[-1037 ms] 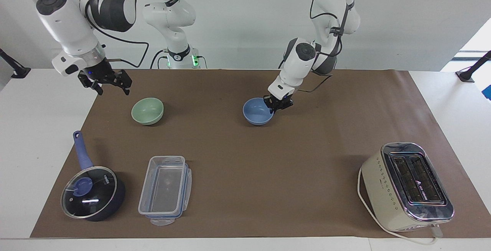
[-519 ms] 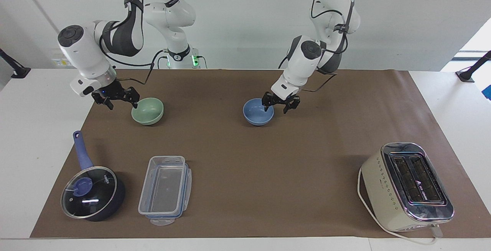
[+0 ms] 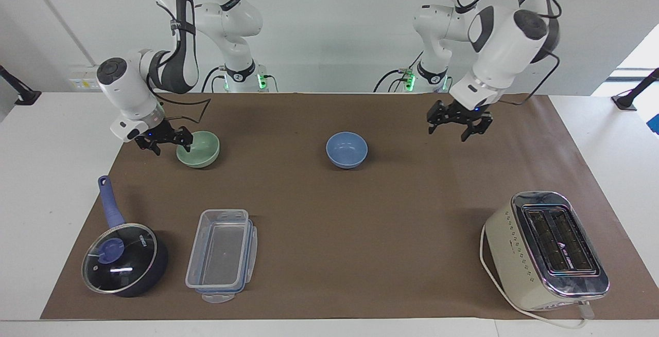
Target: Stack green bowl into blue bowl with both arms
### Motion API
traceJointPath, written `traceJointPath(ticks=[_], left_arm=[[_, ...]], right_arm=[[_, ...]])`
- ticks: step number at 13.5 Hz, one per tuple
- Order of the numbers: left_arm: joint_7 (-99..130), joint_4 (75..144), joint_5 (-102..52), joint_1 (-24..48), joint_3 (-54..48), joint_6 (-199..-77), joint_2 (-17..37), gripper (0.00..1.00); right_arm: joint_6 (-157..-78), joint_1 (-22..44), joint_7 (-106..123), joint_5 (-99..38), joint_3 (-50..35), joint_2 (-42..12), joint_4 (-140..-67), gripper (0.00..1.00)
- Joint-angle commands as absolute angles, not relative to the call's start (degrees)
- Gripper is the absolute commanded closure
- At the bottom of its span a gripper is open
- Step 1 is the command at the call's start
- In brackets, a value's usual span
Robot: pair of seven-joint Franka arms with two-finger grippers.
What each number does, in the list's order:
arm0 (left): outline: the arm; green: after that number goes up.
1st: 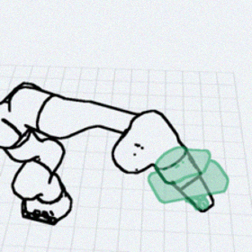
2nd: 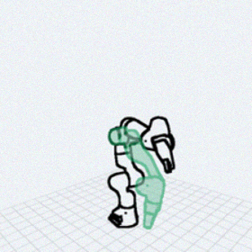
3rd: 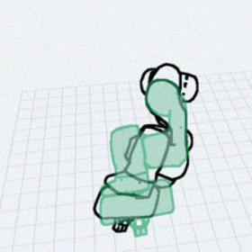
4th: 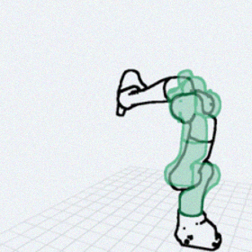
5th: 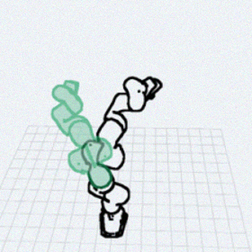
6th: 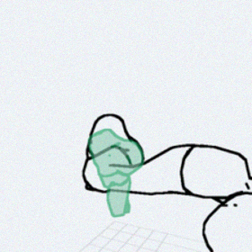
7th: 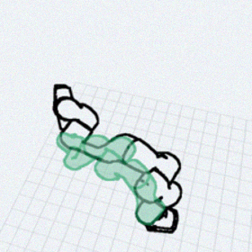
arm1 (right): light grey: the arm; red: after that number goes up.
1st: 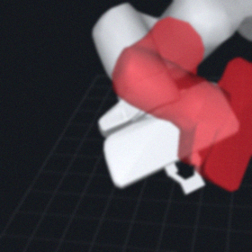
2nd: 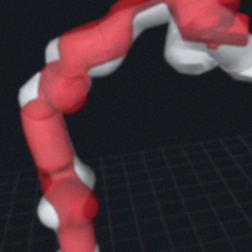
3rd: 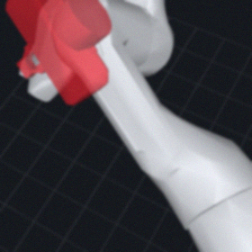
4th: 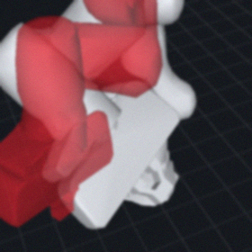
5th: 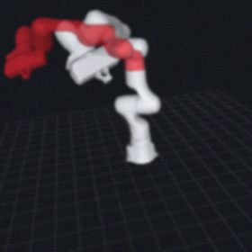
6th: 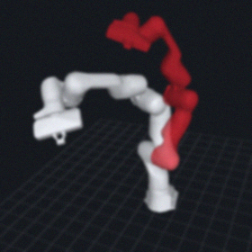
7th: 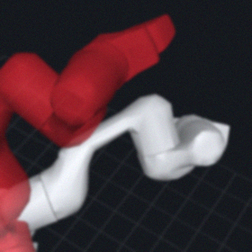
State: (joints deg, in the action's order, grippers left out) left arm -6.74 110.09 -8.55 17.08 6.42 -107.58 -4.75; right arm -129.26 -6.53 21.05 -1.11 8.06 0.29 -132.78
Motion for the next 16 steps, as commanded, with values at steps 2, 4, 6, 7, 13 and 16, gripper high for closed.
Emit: traceJointPath(ticks=[2,4,6,7,13,16], left_arm=[[-12.6,99.4,-1.7,11.4,5.8,-100.5,-3.3,0.0],[-15.7,95.0,0.0,9.3,5.9,-97.1,-2.9,0.0],[-18.4,90.8,0.1,7.4,5.8,-93.4,-1.5,0.0],[-18.4,88.9,-0.3,7.4,5.9,-91.7,-0.8,0.0],[-18.4,85.7,-2.8,6.6,6.2,-86.2,1.1,0.0],[-17.8,86.3,-6.0,3.8,5.9,-86.2,0.5,0.0]], right_arm=[[-133.1,-7.1,24.9,-2.8,7.8,-0.5,-135.3,0.0],[-134.6,-7.5,26.4,-2.8,7.8,-0.5,-136.4,0.19],[-134.3,-7.4,26.6,-2.8,7.8,-0.6,-136.4,0.88],[-134.2,-7.4,26.7,-2.8,7.8,-0.6,-136.3,1.0],[-132.0,-7.5,27.4,-2.9,7.7,-0.4,-133.3,1.0],[-120.8,-7.4,28.4,-6.0,7.7,1.1,-125.4,1.0]])
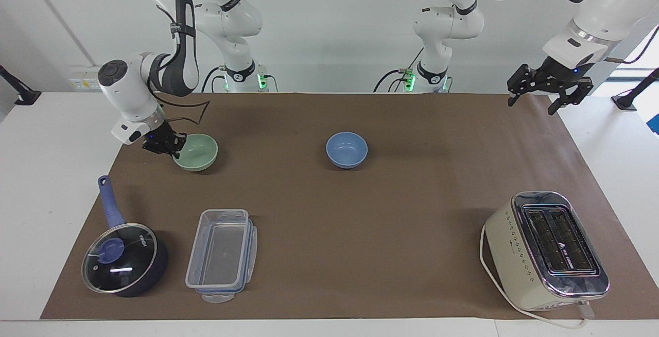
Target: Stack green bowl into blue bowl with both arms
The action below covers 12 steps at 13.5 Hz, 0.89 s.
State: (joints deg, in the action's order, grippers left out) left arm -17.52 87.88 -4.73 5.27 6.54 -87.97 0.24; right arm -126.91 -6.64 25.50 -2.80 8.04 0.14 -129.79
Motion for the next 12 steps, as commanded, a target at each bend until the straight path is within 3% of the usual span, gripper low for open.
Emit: traceJointPath(ticks=[1,8,12], left_arm=[[-17.8,87.4,-5.9,3.7,5.9,-85.8,0.0,0.0],[-18.1,90.4,-2.4,3.9,5.7,-83.8,-2.5,0.0],[-18.1,90.4,-1.2,3.9,5.7,-82.4,-2.6,0.0]], right_arm=[[-118.6,-7.3,29.3,-7.2,7.7,1.3,-123.6,1.0],[-104.9,-6.5,26.4,-9.6,6.3,5.4,-114.7,1.0],[-102.8,-4.7,17.3,-9.6,1.2,5.4,-113.4,1.0]])
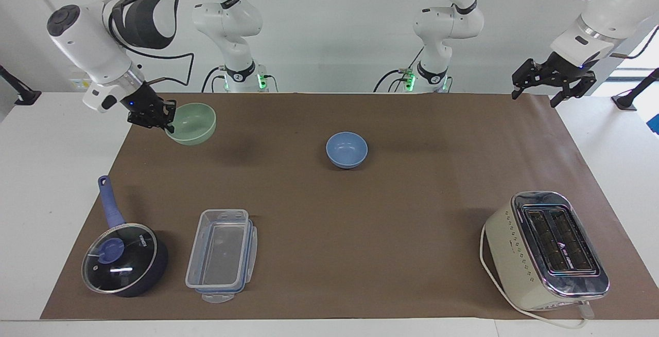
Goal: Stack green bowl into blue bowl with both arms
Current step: 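Grasp the green bowl rim with the right gripper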
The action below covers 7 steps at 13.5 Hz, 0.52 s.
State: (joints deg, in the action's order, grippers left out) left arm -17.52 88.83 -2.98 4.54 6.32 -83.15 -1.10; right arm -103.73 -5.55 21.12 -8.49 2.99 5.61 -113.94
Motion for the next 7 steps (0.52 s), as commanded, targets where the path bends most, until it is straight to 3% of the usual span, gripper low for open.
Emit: traceJointPath(ticks=[1,7], left_arm=[[-18.1,90.4,-1.2,4.0,5.7,-82.6,-2.5,0.0],[-17.9,90.3,-1.3,4.1,5.4,-83.1,-2.5,0.0]], right_arm=[[-102.9,-3.4,14.9,-9.6,0.6,5.4,-113.4,1.0],[-104.1,8.5,-1.3,-9.7,0.4,5.4,-113.5,1.0]])
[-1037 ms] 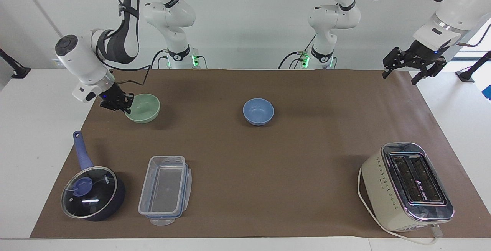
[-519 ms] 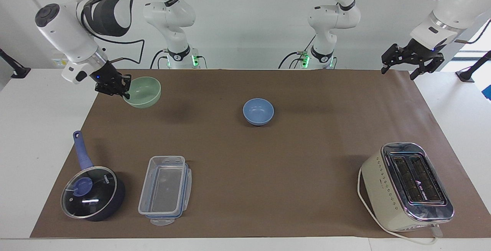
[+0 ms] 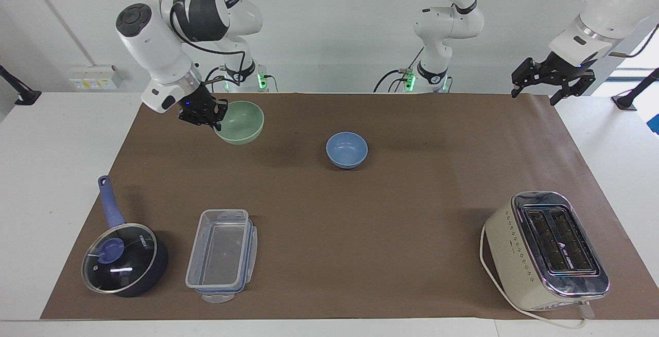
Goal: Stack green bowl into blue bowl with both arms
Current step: 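Grasp the green bowl rim with the right gripper, then carry the green bowl with the right gripper over the blue bowl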
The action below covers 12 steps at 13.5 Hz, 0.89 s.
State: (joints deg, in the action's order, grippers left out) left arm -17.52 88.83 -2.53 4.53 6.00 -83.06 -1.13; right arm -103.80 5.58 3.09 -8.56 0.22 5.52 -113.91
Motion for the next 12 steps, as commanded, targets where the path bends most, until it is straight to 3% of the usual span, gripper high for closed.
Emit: traceJointPath(ticks=[1,7,12], left_arm=[[-18.0,90.3,-1.3,4.3,5.4,-83.1,-2.5,0.0],[-18.0,90.1,-1.3,4.4,5.4,-83.1,-2.5,0.0],[-18.0,90.1,-1.3,4.4,5.4,-83.1,-2.5,0.0]], right_arm=[[-104.3,10.9,-4.5,-9.7,0.4,5.0,-113.6,1.0],[-114.1,25.6,-23.3,-9.8,0.4,-0.2,-113.9,1.0],[-119.9,31.4,-30.8,-12.4,0.3,-3.9,-113.7,1.0]])
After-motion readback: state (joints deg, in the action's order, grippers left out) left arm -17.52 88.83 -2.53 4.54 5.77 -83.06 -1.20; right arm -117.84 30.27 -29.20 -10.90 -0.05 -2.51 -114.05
